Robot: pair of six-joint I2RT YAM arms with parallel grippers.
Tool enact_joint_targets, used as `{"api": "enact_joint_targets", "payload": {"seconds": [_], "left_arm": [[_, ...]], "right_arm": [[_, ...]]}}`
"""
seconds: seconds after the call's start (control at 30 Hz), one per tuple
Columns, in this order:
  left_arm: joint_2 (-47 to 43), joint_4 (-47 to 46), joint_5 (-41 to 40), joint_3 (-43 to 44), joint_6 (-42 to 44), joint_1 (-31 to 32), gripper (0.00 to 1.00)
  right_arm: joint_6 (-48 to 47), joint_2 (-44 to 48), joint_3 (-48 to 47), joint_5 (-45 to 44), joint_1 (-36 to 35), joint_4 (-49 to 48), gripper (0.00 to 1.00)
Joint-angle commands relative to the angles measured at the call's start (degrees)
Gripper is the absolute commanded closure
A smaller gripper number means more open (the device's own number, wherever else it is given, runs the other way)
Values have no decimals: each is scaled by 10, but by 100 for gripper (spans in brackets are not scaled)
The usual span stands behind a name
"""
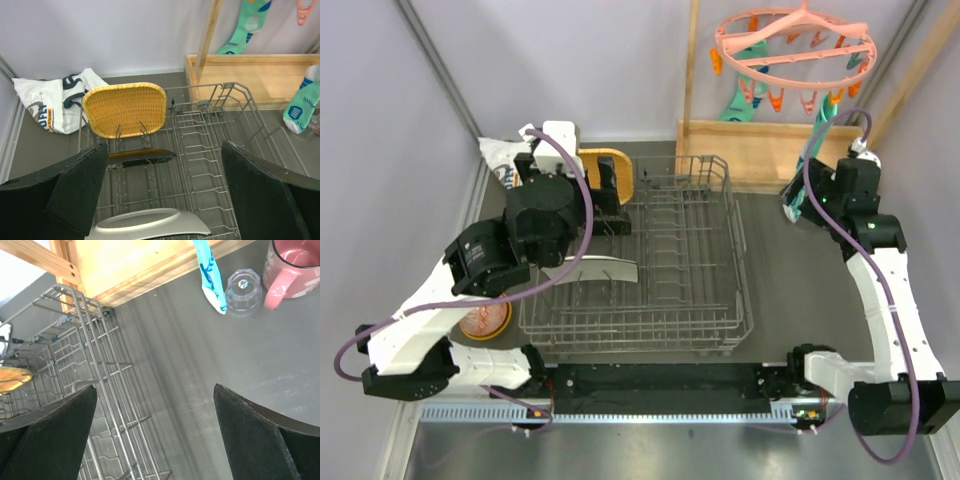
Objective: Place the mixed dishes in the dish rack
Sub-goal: Insert the plate into the dish rack, then grab a cup with the right arm
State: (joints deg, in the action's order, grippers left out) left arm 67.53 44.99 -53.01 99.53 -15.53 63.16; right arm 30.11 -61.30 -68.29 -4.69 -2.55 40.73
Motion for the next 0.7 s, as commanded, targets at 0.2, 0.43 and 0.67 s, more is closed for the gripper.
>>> {"api": "enact_joint_targets", "payload": {"seconds": [0.2,0.43,0.67], "left_arm": [[-11,20,76,8,-38,-64,1],[-29,33,67,-8,-50,-68,1],[-40,37,63,-6,-57,-69,1]], "right_arm": [[7,14,13,27,23,3,1],[38,0,24,79,98,-3,1],[58,-68,-21,61,161,15,1]]}}
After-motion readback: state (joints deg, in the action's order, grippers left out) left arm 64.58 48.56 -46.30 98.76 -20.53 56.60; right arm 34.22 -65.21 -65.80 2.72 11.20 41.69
